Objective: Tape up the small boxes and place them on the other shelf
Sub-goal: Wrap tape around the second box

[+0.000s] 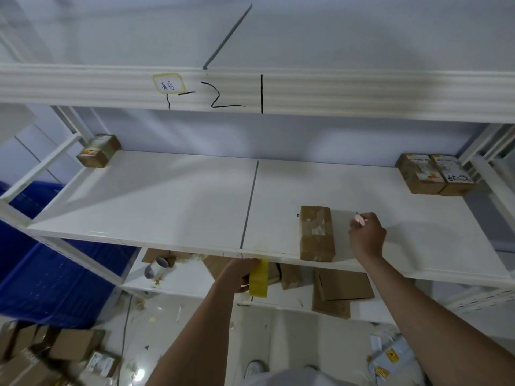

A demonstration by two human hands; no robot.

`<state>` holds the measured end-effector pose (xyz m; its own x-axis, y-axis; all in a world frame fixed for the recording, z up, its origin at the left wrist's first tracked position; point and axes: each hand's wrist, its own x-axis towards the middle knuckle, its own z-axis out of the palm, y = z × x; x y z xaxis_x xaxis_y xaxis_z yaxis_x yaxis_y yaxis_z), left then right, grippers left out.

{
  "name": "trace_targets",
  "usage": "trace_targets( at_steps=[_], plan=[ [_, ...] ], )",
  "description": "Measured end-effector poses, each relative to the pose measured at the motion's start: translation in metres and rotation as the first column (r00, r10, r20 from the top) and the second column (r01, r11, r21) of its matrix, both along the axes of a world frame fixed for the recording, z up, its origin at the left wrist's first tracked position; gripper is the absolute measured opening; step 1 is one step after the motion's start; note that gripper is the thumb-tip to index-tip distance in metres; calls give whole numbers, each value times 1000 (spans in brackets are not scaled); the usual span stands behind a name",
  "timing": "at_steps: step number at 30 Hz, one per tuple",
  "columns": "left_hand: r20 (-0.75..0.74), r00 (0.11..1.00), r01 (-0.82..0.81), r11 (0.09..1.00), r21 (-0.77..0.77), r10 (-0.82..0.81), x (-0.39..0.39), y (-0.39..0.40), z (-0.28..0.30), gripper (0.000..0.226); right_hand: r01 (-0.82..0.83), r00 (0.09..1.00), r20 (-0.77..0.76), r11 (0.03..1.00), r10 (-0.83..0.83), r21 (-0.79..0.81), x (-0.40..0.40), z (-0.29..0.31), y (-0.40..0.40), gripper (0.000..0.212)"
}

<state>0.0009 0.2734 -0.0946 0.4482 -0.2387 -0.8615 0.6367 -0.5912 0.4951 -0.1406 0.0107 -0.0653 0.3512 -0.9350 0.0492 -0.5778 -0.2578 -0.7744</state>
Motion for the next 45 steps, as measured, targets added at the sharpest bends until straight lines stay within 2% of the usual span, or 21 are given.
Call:
trace_targets(
  at_steps=[6,10,13,16,18,21,25,27,30,33,45],
  plan=[
    [27,998,-50,998,26,50,-2,-1,-11,32,-204,973,107,979,206,-30,31,20,49,22],
    [54,995,-81,997,6,80,-5,-1,-18,31,-339,937,122,936,327,97,48,16,80,9],
    [79,993,-85,996,22,83,-4,-3,-20,33,-426,904,143,882,404,203,56,6,97,10],
    [79,992,-97,995,5,96,-3,-4,-22,37,-479,877,93,842,471,249,60,0,113,13],
    [94,990,-107,994,-18,108,-3,-5,-27,47,-505,859,61,820,509,270,62,-4,120,15],
    [154,984,-101,995,27,96,-5,-2,-50,61,-516,846,22,809,532,282,63,-9,125,16],
    [178,972,-163,986,25,156,-15,1,-45,62,-526,827,-41,797,560,297,61,-14,127,17],
    [135,983,-127,992,-7,127,-16,4,-31,59,-525,818,-72,793,570,308,61,-18,127,17],
    [90,996,-13,998,-68,20,-18,16,-19,43,-519,820,-81,795,567,313,60,-20,128,17],
    [80,997,22,994,-103,-14,-21,27,-20,51,-509,824,-84,799,560,321,61,-21,129,17],
    [111,988,-97,993,-67,104,-25,30,-33,66,-517,798,-153,793,583,323,59,-25,139,20]
  ],
)
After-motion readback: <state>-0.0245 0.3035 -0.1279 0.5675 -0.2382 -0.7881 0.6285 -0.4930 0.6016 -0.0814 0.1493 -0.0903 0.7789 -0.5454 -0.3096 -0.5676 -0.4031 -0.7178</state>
